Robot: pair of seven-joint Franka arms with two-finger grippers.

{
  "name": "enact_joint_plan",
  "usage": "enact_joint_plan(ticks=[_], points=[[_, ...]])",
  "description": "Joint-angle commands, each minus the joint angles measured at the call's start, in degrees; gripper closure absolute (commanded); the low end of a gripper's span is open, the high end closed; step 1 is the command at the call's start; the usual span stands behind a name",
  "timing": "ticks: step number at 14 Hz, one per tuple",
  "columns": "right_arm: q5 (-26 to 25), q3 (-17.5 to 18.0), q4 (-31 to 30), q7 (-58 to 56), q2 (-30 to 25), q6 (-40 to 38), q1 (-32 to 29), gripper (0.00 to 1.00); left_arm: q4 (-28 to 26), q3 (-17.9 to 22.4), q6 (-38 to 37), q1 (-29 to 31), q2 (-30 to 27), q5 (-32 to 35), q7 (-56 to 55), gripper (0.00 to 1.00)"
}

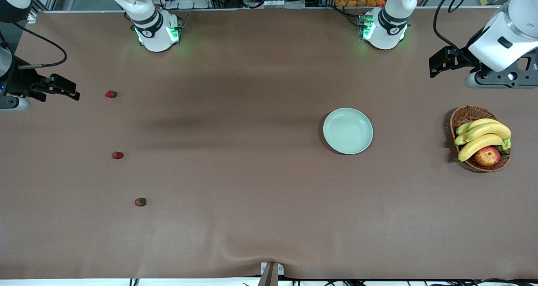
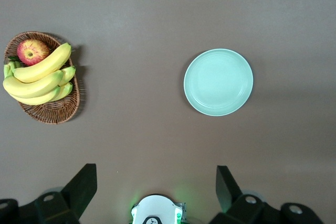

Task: Collect all strawberries into plate
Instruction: 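Reach the right gripper toward the scattered strawberries, then lower the right gripper and grasp the middle red strawberry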

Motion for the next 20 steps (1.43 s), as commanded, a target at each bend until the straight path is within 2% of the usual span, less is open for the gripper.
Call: enact_joint_plan(ticks=[1,8,10,17,20], points=[[-0.2,0.7,-0.7,-0.8,-1.2,0.6,-0.8,0.00,0.2,-1.0,0.3,0.0,0.1,-0.9,-0.7,0.00],[0.3,0.8,-0.1,-0.7,-0.7,0.5,-0.9,0.00,0.3,-1.1,0.3,-0.1,1.4,-1.0,-0.6,0.00],[0.4,0.8,0.3,-0.7,1.3,2.4,-0.7,0.00,0.1,-1.1,0.3,-0.2,1.7,-1.0,-0.7,0.00],[-0.6,0.8,-0.2,-1.0,15.8,13.7,-0.4,0.00,0.1,-2.6,0.4,-0.5,2.4,-1.3,-0.7,0.00],[-3.8,0.7,-0.6,-1.0,21.1,17.8,-1.1,0.00,0.0,-2.8,0.4,-1.0,2.5,-1.4,-0.7,0.00]])
